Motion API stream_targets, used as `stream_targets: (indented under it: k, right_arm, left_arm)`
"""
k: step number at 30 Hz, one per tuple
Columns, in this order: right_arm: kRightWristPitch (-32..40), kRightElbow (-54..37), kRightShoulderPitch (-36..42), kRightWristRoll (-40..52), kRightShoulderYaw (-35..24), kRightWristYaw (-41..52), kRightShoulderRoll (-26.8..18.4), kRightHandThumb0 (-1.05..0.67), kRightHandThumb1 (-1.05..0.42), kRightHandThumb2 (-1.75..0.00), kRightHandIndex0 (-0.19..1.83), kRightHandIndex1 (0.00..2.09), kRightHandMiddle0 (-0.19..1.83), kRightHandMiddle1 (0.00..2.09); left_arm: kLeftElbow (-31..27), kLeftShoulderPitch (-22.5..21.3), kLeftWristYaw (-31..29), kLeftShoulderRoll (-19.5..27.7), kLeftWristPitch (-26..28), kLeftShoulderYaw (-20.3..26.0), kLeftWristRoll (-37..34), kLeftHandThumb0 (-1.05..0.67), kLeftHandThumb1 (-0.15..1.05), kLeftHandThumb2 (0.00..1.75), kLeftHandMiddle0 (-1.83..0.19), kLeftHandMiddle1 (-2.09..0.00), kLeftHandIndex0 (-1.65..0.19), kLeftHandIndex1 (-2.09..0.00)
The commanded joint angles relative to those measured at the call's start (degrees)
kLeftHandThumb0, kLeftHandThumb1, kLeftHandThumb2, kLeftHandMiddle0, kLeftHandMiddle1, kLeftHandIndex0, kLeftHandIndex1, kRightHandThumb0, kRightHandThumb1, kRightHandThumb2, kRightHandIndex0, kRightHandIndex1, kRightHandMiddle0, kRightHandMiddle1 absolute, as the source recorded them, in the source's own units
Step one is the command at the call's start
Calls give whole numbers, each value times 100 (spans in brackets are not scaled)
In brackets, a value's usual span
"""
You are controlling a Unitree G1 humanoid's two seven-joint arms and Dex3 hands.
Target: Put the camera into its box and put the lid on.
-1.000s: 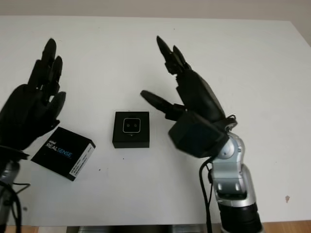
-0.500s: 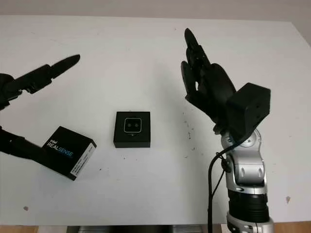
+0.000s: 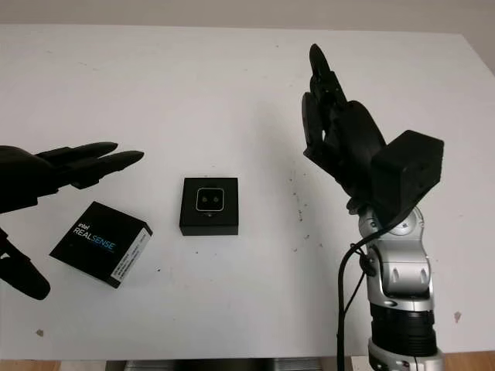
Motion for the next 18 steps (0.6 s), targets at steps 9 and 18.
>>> stream_targets:
  k: [9, 18]
  right_arm:
    - [-19, -211, 150, -38, 76, -56, -135, -74, -105, -73, -17, 4, -16, 4]
    - [-27, -292, 208, -54, 57, -124, -197, -73, -105, -73, -16, 5, -14, 5]
  left_arm:
    - [110, 244, 740, -483, -95, -499, 895, -84, 73, 5, 19, -1, 19, 0]
    - [180, 349, 929, -813, -33, -804, 935, -85, 82, 7, 15, -6, 17, -4]
